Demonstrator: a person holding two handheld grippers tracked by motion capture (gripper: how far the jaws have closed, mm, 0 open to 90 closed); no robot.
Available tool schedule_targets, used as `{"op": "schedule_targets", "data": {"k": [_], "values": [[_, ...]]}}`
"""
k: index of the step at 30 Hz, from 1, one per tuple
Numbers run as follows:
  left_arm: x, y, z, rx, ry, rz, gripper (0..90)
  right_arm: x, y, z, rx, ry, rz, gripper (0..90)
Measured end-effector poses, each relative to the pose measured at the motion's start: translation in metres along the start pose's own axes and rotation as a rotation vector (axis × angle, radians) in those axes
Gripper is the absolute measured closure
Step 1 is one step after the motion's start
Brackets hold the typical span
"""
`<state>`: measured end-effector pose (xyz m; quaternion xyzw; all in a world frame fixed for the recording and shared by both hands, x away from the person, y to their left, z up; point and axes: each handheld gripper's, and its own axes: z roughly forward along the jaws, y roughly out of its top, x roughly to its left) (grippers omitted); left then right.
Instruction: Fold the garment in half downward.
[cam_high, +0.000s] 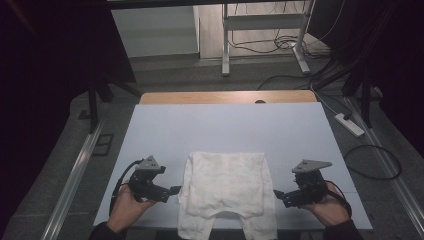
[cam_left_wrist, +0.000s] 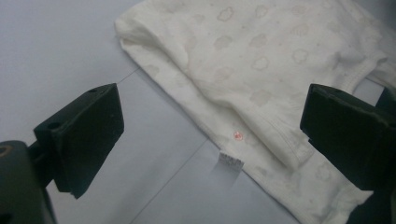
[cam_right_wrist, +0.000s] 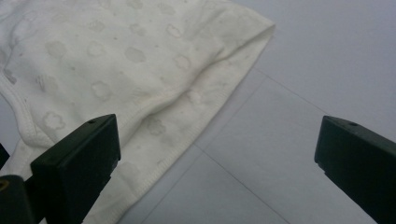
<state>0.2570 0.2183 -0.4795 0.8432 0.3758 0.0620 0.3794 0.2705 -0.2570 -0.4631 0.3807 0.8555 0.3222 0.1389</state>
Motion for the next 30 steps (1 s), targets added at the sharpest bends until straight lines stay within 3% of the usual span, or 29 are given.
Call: {"op": "schedule_targets", "data": {"k": [8, 20, 25, 30], "values": [[0.008, -0.016, -0.02, -0.072, 0.004, -0.08, 4.0, -0.006, -0.015, -0.018, -0.014, -0.036, 0.04, 0.0], [0.011, -0.029, -0.036, -0.113, 0.012, -0.082, 0.0, -0.008, -0.03, -0.037, -0.04, -0.073, 0.11, 0.0], [0.012, -0.036, -0.042, -0.141, 0.022, -0.09, 0.0, -0.007, -0.033, -0.041, -0.043, -0.078, 0.116, 0.0], [0.011, -0.042, -0.046, -0.133, 0.036, -0.086, 0.1, -0.006, -0.035, -0.043, -0.04, -0.087, 0.109, 0.0]]}}
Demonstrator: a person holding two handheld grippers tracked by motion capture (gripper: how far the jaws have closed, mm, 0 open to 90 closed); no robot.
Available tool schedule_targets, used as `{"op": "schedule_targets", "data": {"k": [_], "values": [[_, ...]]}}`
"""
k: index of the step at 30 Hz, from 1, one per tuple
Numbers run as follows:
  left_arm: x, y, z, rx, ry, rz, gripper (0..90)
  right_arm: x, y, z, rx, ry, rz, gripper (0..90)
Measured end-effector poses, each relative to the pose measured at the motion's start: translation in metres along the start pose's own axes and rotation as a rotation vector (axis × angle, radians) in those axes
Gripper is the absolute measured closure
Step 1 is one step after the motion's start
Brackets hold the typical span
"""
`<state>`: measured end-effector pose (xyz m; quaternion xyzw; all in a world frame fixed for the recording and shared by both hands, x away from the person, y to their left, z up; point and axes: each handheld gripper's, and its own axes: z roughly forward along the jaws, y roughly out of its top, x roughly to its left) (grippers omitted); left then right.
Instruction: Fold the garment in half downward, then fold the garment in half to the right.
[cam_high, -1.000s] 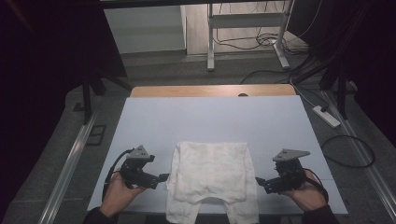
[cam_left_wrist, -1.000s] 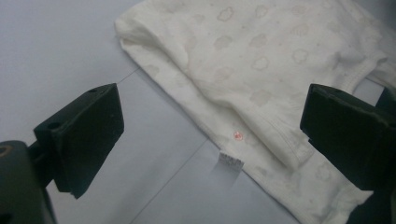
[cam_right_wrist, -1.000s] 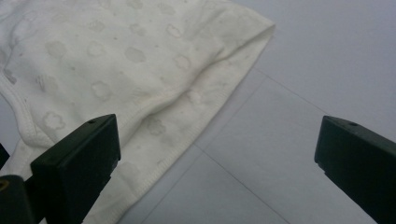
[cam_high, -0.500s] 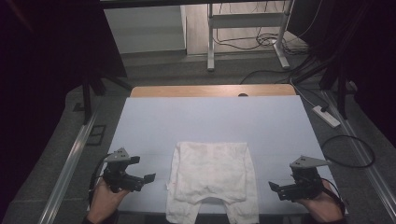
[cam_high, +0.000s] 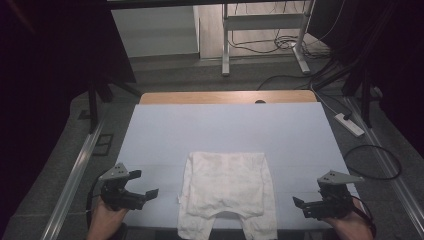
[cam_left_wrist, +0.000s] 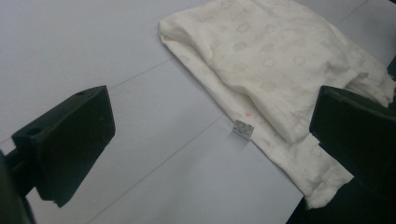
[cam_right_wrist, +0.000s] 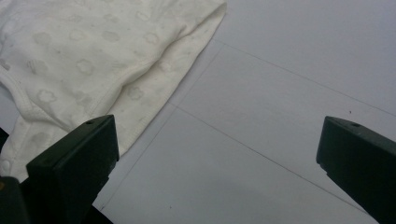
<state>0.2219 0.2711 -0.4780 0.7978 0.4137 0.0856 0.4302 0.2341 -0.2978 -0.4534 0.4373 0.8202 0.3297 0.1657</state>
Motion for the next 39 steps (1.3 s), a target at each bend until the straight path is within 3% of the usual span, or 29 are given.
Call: {"op": "schedule_targets", "data": {"k": [17, 27, 36, 39], "values": [[-0.0014, -0.0022, -0.0009, 0.013, 0.011, 0.006, 0.7, 0.0002, -0.0011, 0.0003, 0.029, -0.005, -0.005, 0.0], [0.0035, -0.0024, -0.0016, -0.003, -0.038, -0.006, 0.2, 0.0007, -0.0001, -0.0002, 0.015, 0.008, -0.013, 0.0], [0.0042, 0.0015, 0.0017, -0.007, -0.009, 0.007, 0.6, 0.0019, 0.0053, 0.0014, -0.007, 0.038, -0.035, 0.0], [0.0044, 0.0025, 0.0038, -0.003, -0.002, 0.015, 0.5, 0.0024, 0.0084, 0.0028, -0.013, 0.075, -0.053, 0.0]]}}
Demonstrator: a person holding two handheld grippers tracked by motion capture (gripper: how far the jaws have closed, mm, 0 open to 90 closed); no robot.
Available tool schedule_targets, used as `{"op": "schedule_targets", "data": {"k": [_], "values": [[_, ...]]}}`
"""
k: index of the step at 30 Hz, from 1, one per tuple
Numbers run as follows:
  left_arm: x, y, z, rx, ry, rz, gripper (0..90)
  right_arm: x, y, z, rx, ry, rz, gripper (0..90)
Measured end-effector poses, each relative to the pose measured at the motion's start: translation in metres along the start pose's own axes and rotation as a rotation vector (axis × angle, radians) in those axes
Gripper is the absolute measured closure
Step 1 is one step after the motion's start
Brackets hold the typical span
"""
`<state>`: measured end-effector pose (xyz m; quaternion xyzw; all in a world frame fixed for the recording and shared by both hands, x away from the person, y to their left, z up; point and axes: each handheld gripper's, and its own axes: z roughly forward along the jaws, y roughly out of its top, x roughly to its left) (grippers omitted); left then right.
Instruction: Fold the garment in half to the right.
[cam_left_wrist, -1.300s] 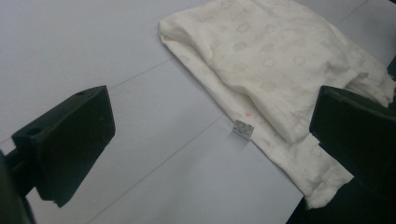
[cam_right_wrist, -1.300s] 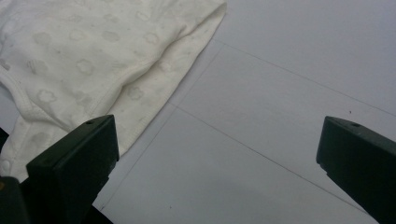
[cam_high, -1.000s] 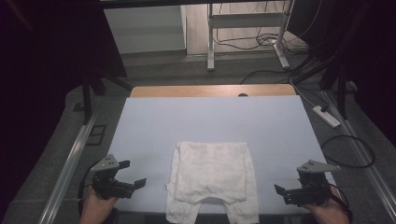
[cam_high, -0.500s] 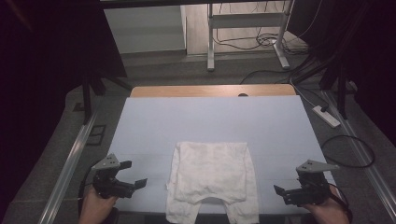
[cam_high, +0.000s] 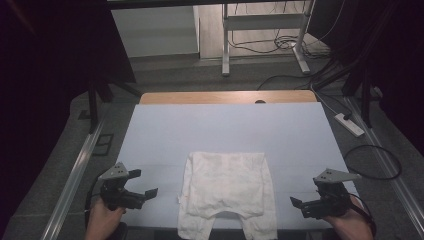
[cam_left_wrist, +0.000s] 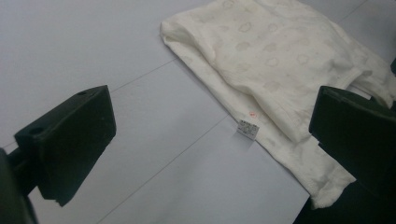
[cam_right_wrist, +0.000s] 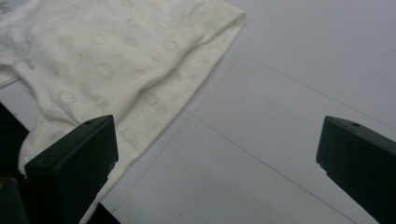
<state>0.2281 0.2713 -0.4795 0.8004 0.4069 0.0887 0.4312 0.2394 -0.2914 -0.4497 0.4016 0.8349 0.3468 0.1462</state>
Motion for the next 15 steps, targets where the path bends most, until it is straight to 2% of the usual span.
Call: {"op": "schedule_targets", "data": {"k": [5, 15], "values": [[-0.001, 0.003, 0.004, 0.014, 0.022, 0.012, 0.0, 0.002, 0.002, 0.006, 0.01, 0.034, -0.013, 0.0], [-0.001, 0.012, 0.018, 0.046, 0.036, 0.033, 0.0, 0.0, 0.011, 0.015, -0.005, 0.02, -0.006, 0.0]]}}
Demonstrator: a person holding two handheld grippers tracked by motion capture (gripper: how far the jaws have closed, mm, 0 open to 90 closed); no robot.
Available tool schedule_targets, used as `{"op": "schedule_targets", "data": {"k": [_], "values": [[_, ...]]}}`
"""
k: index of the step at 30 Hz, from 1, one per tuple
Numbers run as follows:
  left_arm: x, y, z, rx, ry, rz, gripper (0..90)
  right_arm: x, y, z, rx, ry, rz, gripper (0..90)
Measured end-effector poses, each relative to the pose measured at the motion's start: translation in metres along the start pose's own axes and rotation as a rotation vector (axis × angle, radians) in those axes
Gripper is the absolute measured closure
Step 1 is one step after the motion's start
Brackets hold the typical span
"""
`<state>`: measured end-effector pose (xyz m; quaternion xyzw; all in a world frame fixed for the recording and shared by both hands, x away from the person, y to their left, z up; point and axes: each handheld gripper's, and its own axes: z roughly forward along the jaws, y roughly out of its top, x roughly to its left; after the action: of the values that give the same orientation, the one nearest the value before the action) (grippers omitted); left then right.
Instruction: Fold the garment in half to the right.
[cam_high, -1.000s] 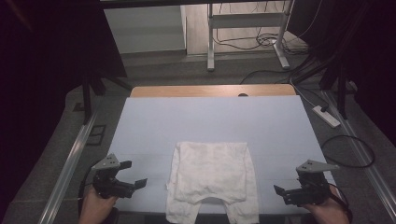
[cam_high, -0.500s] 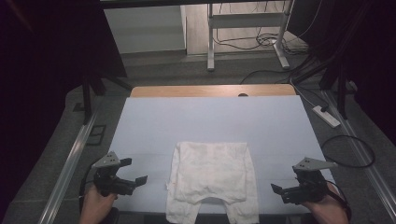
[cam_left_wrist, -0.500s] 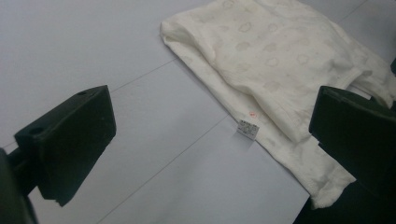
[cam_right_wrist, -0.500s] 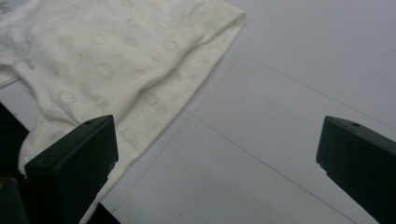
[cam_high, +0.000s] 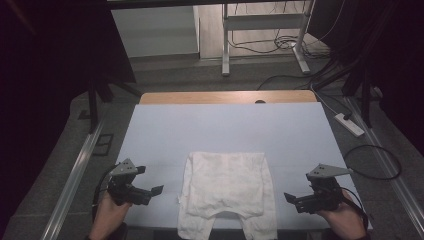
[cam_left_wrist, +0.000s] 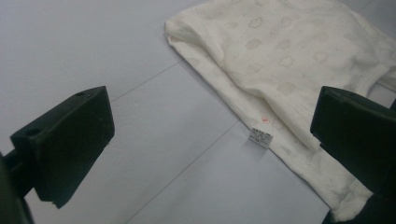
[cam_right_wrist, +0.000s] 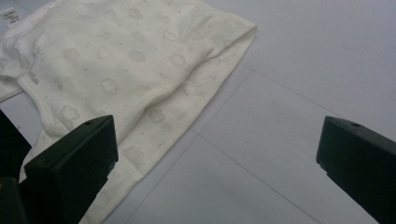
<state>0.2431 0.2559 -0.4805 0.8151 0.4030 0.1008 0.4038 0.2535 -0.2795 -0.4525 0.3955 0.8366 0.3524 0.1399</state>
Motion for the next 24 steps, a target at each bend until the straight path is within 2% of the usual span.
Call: {"op": "schedule_targets", "data": {"k": [4, 8, 12, 20, 24], "values": [[0.001, 0.004, 0.005, 0.008, -0.003, -0.002, 0.0, 0.0, 0.005, 0.006, 0.014, 0.02, 0.021, 0.0], [0.003, 0.007, 0.008, 0.012, -0.007, -0.005, 0.0, 0.001, 0.011, 0.01, 0.0, 0.021, 0.04, 0.0], [0.005, 0.009, 0.012, 0.021, -0.01, -0.008, 0.0, 0.003, 0.015, 0.017, 0.001, 0.036, 0.04, 0.0], [0.01, 0.024, 0.027, 0.038, -0.043, -0.031, 0.0, 0.006, 0.023, 0.032, 0.04, 0.047, -0.007, 0.0], [0.01, 0.032, 0.038, 0.056, -0.037, -0.012, 0.0, 0.004, 0.029, 0.039, 0.044, 0.05, -0.01, 0.0]]}}
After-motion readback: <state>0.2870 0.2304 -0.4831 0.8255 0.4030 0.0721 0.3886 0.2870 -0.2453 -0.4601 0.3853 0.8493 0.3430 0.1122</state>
